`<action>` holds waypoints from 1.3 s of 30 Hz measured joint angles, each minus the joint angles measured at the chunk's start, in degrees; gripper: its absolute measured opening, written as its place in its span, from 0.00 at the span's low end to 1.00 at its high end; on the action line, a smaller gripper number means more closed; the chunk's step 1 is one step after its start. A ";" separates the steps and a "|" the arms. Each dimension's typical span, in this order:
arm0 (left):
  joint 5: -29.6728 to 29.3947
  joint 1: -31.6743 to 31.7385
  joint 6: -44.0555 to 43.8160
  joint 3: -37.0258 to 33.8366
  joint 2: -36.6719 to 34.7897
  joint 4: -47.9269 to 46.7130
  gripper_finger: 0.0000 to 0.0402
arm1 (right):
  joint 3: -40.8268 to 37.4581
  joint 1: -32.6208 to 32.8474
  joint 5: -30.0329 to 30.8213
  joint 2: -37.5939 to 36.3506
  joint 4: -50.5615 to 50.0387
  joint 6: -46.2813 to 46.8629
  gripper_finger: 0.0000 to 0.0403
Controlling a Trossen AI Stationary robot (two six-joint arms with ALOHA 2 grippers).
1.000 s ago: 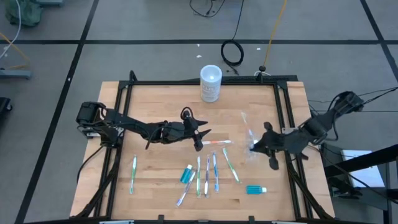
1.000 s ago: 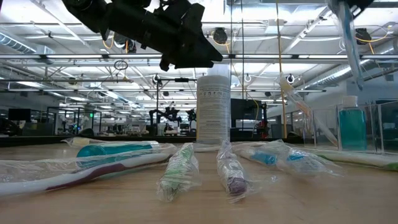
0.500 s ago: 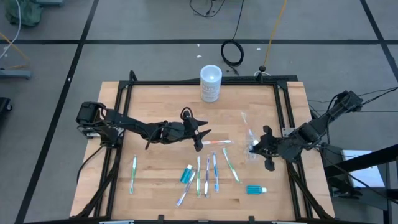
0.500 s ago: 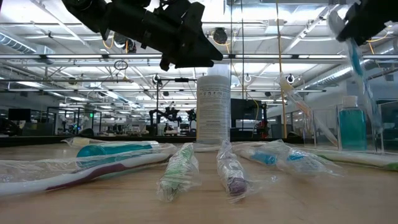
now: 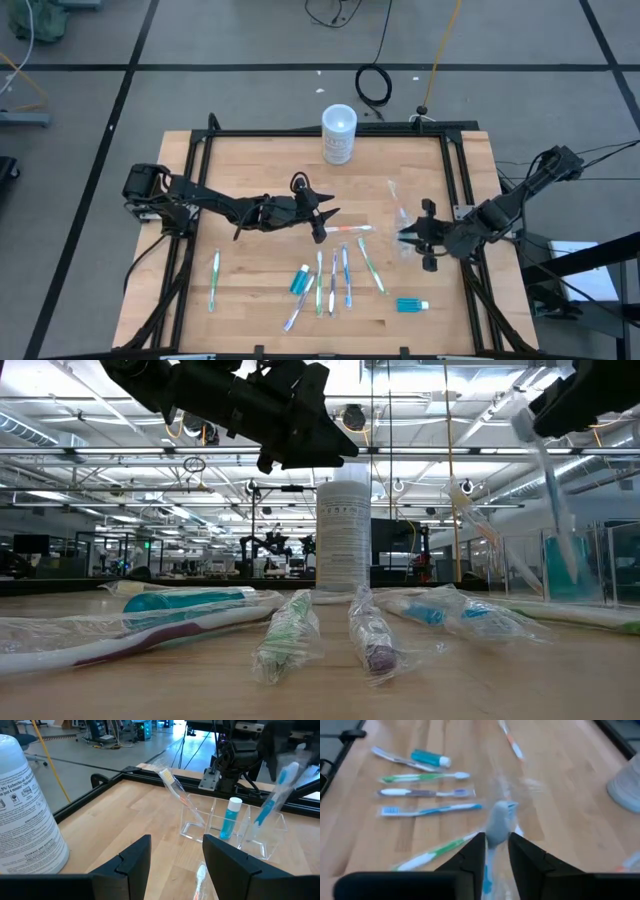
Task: Pick & Place toothbrushing station
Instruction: Put the top blue toothbrush into the transparent organizer, then put the left orange toothbrush into the transparent organizer
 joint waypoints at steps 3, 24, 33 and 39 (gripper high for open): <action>0.00 0.00 0.00 -0.01 0.00 -0.02 0.46 | 0.00 0.00 -0.01 -0.55 4.19 -3.96 0.27; 0.00 0.00 0.00 0.00 0.00 -0.01 0.46 | 0.00 -13.40 -6.47 15.47 57.39 -45.99 0.32; 0.00 0.00 -0.13 0.00 0.00 0.04 0.46 | 0.04 -22.62 -7.61 25.35 71.58 -41.64 0.32; 0.86 0.00 0.01 0.00 0.00 -0.25 0.46 | 0.06 -24.36 -7.68 25.65 71.37 -41.30 0.32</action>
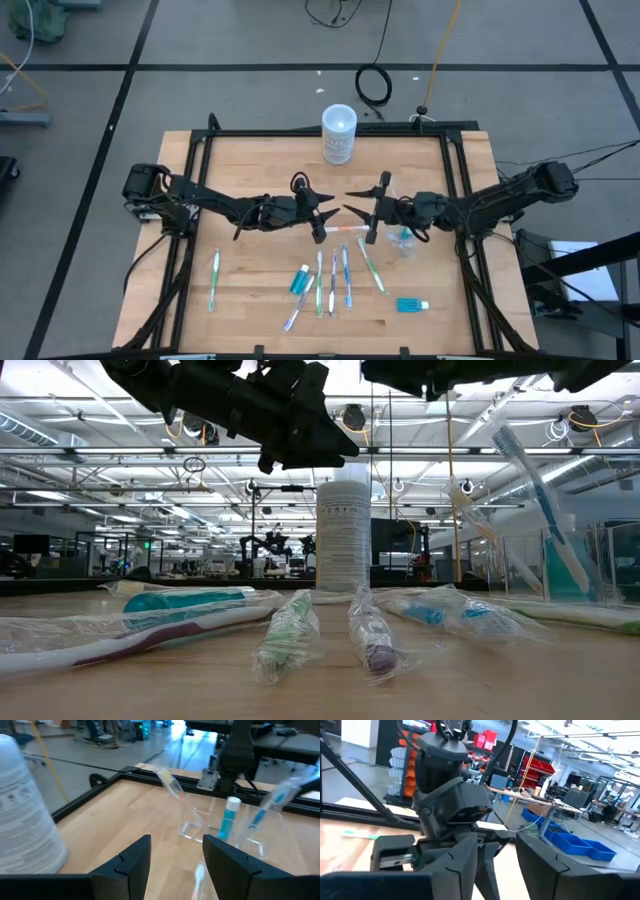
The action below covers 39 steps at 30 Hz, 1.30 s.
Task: Pick & Place toothbrushing station
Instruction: Put the left orange toothbrush into the transparent organizer
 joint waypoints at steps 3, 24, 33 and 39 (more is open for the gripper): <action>1.61 0.00 1.30 -0.02 -0.02 -2.94 0.46 | -0.01 -0.01 -0.08 0.02 -0.26 0.01 0.32; -3.64 4.12 1.39 0.03 -16.97 -59.18 0.46 | 0.00 0.06 -0.07 0.00 -1.03 -2.71 0.32; -1.02 10.21 -13.65 -0.92 -14.69 -80.46 0.46 | 0.00 0.06 -0.05 0.00 -1.00 -1.77 0.32; 8.62 11.24 -10.80 -4.98 -14.47 -76.37 0.46 | 0.00 0.05 -0.05 0.00 -1.02 -1.92 0.32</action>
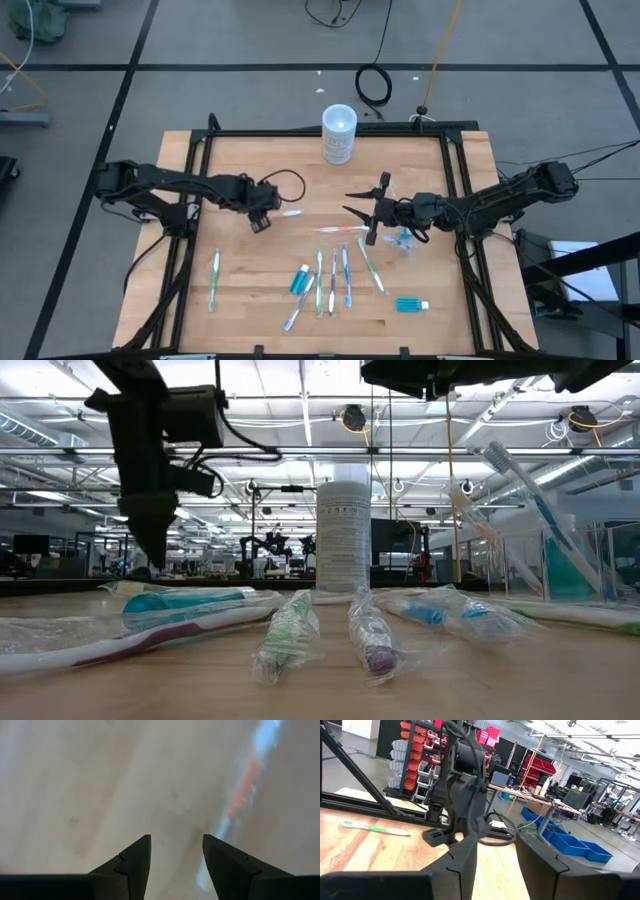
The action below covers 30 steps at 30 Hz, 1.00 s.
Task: Pick & Place toothbrushing station
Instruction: Put the left orange toothbrush into the transparent organizer
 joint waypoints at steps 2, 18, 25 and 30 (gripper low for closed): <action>2.02 -0.08 0.08 -1.16 0.05 0.06 0.46 | 0.00 -0.03 0.01 0.00 0.00 0.00 0.32; 8.42 -0.40 1.28 -9.53 -0.02 12.15 0.46 | 0.00 -0.05 0.04 0.00 0.02 -0.20 0.32; 9.48 -0.40 1.54 -10.05 -0.11 12.65 0.46 | 0.00 -0.05 0.04 0.00 0.03 -0.27 0.32; 9.71 -0.40 2.32 -10.07 -0.07 12.80 0.35 | 0.00 -0.05 0.04 0.00 0.04 -0.44 0.32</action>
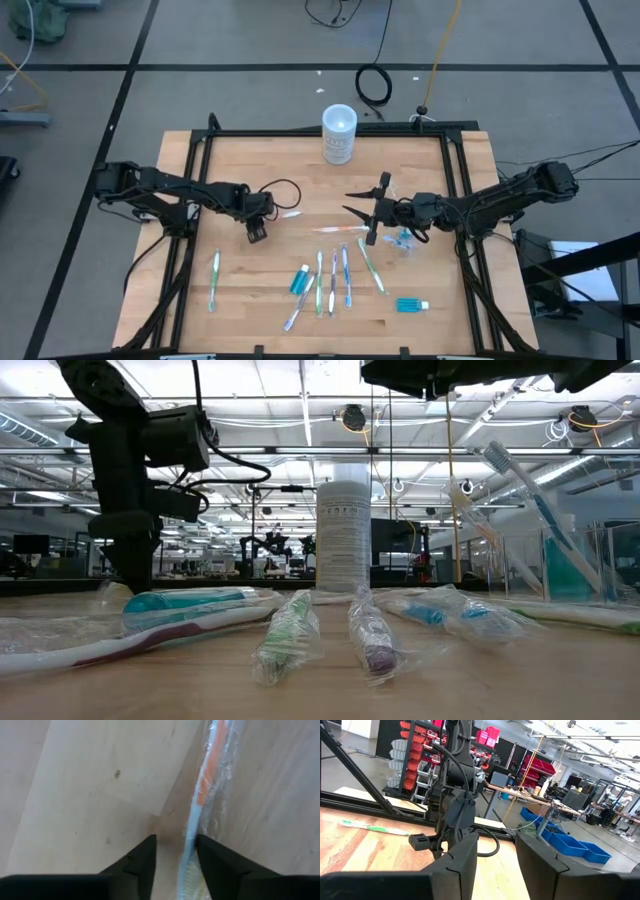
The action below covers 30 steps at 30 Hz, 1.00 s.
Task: Pick & Place toothbrushing station
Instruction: Put the left orange toothbrush into the transparent organizer
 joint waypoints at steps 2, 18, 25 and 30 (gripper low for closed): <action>0.28 -0.03 -0.02 -0.03 0.03 0.38 0.27 | 0.00 0.00 0.00 0.00 -0.01 0.00 0.32; 0.22 -0.02 4.00 -0.23 0.19 6.10 0.05 | 0.00 -0.04 0.00 0.00 0.01 -0.04 0.32; -3.32 -1.48 7.25 2.03 0.20 6.17 0.03 | 0.00 -0.04 0.00 0.00 0.00 -0.09 0.32; -3.77 -3.36 10.07 4.60 0.20 5.76 0.02 | 0.00 -0.06 0.00 0.00 -0.01 -0.09 0.32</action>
